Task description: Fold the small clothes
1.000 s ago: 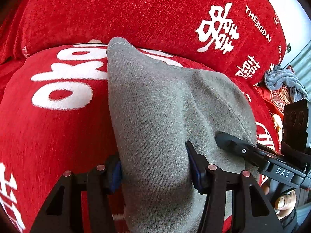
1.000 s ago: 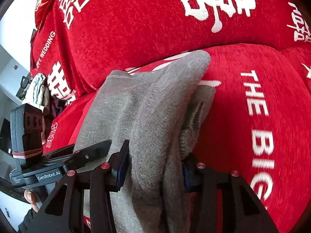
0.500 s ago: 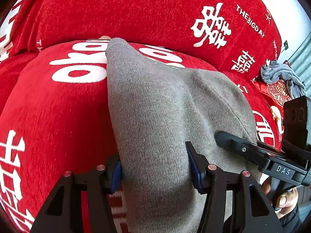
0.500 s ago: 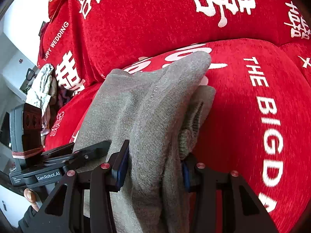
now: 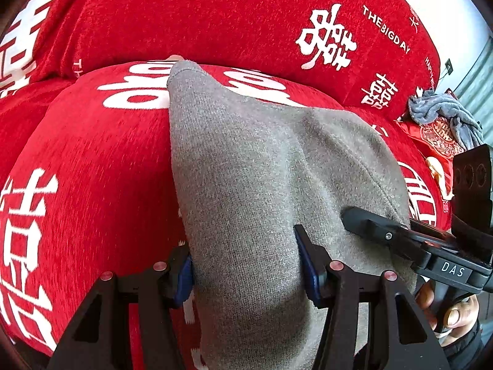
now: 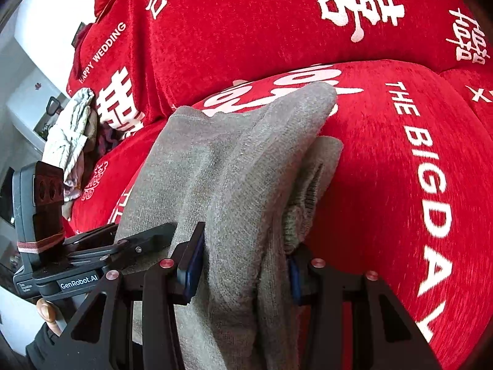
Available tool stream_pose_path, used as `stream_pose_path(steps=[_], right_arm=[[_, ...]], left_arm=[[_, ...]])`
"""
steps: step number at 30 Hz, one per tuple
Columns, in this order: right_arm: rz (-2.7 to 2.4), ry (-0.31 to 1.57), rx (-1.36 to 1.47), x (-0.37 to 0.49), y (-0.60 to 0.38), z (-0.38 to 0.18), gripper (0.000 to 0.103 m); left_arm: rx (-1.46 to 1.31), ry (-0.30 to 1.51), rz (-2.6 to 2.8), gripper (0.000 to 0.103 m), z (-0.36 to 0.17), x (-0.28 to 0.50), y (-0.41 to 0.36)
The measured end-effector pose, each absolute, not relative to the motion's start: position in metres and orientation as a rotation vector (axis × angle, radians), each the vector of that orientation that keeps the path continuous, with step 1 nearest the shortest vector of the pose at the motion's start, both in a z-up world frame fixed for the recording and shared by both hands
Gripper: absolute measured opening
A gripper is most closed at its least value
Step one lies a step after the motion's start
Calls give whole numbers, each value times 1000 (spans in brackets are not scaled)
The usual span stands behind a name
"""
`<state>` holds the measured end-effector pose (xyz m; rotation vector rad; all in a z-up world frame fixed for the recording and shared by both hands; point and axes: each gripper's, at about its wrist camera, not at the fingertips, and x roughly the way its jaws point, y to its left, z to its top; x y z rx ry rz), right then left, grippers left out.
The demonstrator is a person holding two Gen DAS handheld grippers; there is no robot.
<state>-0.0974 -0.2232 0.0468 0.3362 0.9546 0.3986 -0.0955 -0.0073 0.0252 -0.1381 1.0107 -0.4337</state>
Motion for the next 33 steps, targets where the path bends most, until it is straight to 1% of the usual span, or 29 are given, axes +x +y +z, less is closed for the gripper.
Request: stream_pose_path(steps=[11,16,18,19,21,30,31,32,33], right_arm=[[400,935,323,-116,-220,38,48],[402,938,313,-115,-221,34,51],[406,935,318,-115,-222,33,53],[407,935,320,-116,-222,32,53],[407,936,326,-116,-224,31,57],[423,925,359,-118,-231,23,59],[421,924,362,-119,-230,22,59],[421,923,363,-119,-230,22,61],[418,925,360,-119,-231,22,64]], left_arm=[[-127,976,-439,58,20,-116,-1],[-155,973,-446,61,15,-116,5],[-161,971,-442,63,14,-117,6],[-160,969,-436,66,14,-117,6],[-153,966,-433,66,15,-118,6],[-122,950,-423,67,15,-121,4],[-115,948,-416,71,15,-122,4],[-102,942,-400,78,15,-123,4],[-85,936,-381,83,16,-124,4]])
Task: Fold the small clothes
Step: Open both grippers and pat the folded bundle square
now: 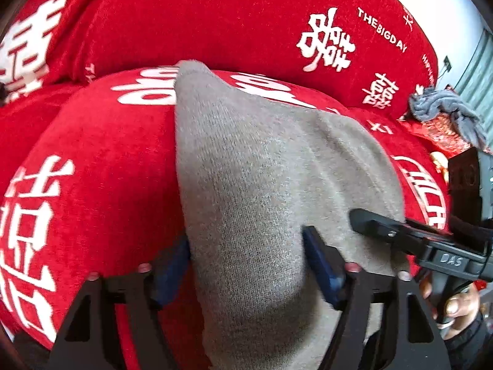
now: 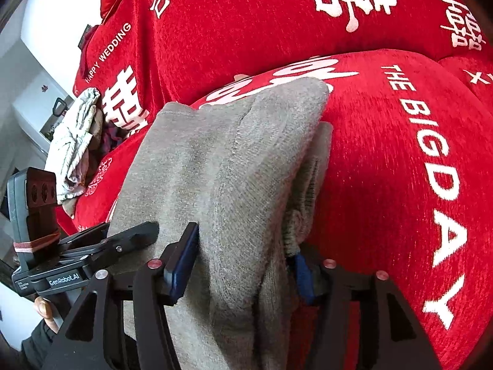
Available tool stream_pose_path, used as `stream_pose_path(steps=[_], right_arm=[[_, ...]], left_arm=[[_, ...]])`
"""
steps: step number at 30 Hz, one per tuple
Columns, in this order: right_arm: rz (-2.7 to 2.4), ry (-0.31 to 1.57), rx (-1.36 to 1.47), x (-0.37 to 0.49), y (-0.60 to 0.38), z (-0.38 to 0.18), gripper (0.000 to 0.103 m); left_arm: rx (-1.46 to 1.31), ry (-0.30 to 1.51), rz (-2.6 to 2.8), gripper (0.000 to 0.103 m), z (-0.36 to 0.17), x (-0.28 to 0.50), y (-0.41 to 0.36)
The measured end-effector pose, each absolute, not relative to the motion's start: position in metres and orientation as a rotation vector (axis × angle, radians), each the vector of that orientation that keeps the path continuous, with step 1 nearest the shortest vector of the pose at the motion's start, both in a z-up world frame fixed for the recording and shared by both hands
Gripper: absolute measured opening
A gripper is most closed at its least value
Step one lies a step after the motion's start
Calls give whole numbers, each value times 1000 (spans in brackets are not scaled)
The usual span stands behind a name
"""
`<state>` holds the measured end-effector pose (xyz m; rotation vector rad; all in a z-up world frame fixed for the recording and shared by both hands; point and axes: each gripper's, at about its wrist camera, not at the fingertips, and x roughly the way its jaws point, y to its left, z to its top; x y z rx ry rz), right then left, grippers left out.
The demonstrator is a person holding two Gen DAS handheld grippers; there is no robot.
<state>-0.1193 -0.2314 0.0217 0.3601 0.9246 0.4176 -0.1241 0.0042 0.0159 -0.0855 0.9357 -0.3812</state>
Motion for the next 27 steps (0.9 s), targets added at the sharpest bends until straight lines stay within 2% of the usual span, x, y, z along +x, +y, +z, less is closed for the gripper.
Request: stream_pose_path(steps=[1,4,8,11,17,19,27], right_arm=[[412,927,355,-120,-232,22,66],[376,909,320,-126,-234,33,68],[342,767,158,-145,-224,67,68],[391,724,42,-146,-202,79,68],[378,851,35,-98,-197,50,68],[379,854,44,-89,-198,48,68],[335,857,-14,-93,-192,52,69]], left_arm=[[-71,927,-357,88,18,-126,6],[-84,903,-339,88,29,-131,15],[-101,858,-289,88,46,-126,26],[15,892,-195,88,42,-105,12],[70,936,-200,91,25,-78,-3],[81,932,-179,102,20,-74,-5],[55,906,-182,103,27,-88,-3]])
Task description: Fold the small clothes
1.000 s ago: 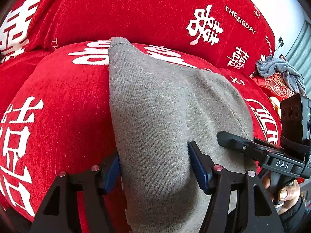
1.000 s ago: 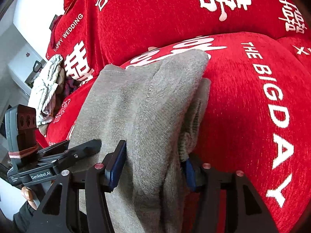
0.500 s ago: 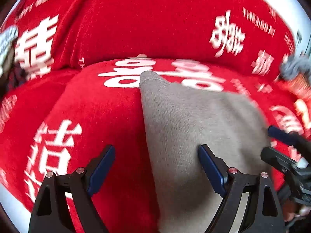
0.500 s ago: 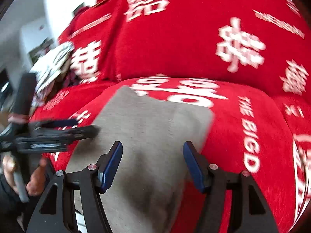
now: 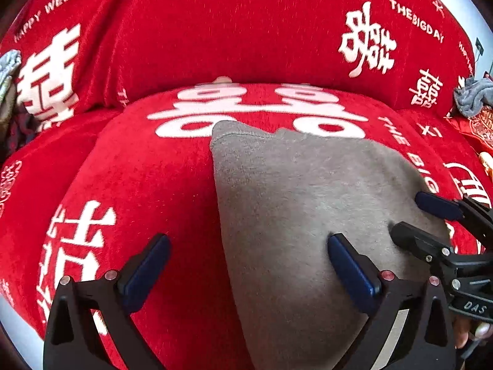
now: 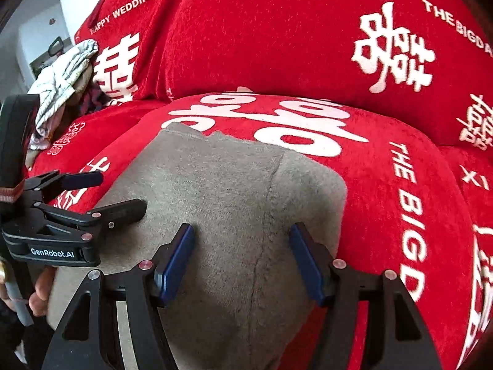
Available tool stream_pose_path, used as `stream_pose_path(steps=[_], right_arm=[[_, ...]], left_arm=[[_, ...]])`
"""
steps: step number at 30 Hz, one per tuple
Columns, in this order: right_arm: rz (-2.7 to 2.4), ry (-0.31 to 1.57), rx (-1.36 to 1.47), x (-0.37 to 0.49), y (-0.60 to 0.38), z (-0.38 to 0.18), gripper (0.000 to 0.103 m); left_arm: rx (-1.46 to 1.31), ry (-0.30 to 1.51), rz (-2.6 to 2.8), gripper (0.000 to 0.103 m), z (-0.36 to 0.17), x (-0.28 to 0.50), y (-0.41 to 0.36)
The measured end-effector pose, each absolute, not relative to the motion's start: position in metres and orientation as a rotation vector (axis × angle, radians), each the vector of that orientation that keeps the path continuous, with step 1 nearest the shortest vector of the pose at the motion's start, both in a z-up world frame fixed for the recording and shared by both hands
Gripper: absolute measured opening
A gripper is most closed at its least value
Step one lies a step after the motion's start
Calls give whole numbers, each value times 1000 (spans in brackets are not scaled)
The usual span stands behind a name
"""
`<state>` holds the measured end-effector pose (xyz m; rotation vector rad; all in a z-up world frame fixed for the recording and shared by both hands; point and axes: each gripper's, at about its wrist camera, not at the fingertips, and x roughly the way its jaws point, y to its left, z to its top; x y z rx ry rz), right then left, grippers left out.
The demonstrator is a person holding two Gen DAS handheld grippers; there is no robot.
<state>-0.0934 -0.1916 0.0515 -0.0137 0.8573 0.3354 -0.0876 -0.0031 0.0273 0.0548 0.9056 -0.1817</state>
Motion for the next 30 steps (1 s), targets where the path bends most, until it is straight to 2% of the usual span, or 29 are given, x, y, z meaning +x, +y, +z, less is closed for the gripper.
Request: stream_pose_path(steps=[8,24,30], right_arm=[[344,784,-92,-152,-173,54,68],[262,729,-135,-201,-164,55,69],[260,766,-191,-205,-151,36,68]], left_arm=[[161,842,-165,103,29,-134,-16],[112,787,-155,103,31,-180,-12],[142,829,-129,103,12,-177,-19]])
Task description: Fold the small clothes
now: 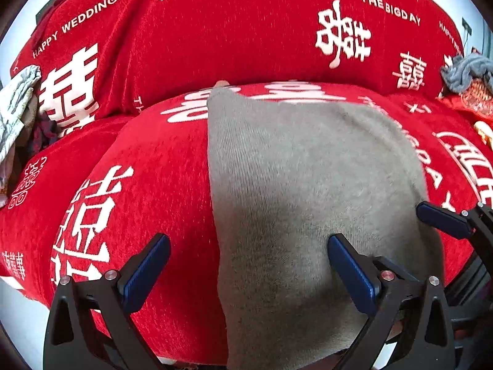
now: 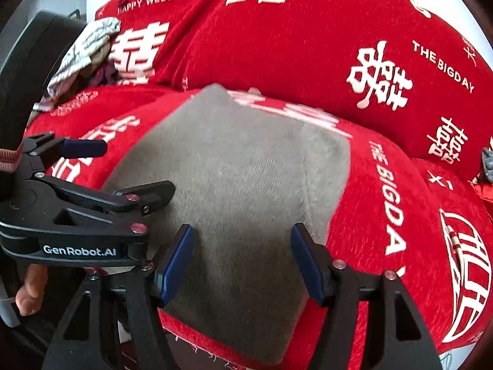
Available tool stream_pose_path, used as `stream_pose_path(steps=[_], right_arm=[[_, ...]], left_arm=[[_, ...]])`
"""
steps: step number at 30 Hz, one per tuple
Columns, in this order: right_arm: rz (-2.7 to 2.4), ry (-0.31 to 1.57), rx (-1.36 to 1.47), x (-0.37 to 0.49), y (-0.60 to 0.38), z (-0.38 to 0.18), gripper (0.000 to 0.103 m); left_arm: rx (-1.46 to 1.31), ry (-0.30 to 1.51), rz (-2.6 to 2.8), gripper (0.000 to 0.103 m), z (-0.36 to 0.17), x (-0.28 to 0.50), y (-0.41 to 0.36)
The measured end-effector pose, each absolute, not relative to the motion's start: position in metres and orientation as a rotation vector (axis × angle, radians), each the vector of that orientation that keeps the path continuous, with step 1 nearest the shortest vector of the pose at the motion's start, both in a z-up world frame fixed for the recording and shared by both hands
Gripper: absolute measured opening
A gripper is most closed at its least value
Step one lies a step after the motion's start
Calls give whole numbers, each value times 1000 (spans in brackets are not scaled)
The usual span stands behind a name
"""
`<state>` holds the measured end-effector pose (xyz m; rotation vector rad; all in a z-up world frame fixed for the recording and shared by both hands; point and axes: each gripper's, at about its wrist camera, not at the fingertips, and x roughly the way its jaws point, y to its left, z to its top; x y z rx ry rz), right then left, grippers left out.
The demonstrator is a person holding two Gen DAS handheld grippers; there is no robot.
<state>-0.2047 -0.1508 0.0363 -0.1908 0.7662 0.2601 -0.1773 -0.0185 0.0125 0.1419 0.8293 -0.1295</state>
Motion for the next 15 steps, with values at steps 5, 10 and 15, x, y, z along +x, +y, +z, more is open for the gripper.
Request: stream_pose_path(steps=[5,10,15], right_arm=[[247,771,-212,-207,-147,37,69],[213,757,-224,-216,-145,43,72],[189,751,-227,-220,-147,45,73]], left_arm=[[128,825,-123,103,16,-181,-19],[154,778,-81,103,26,-187,-23],[132,786,-121,103,30,-189,-23]])
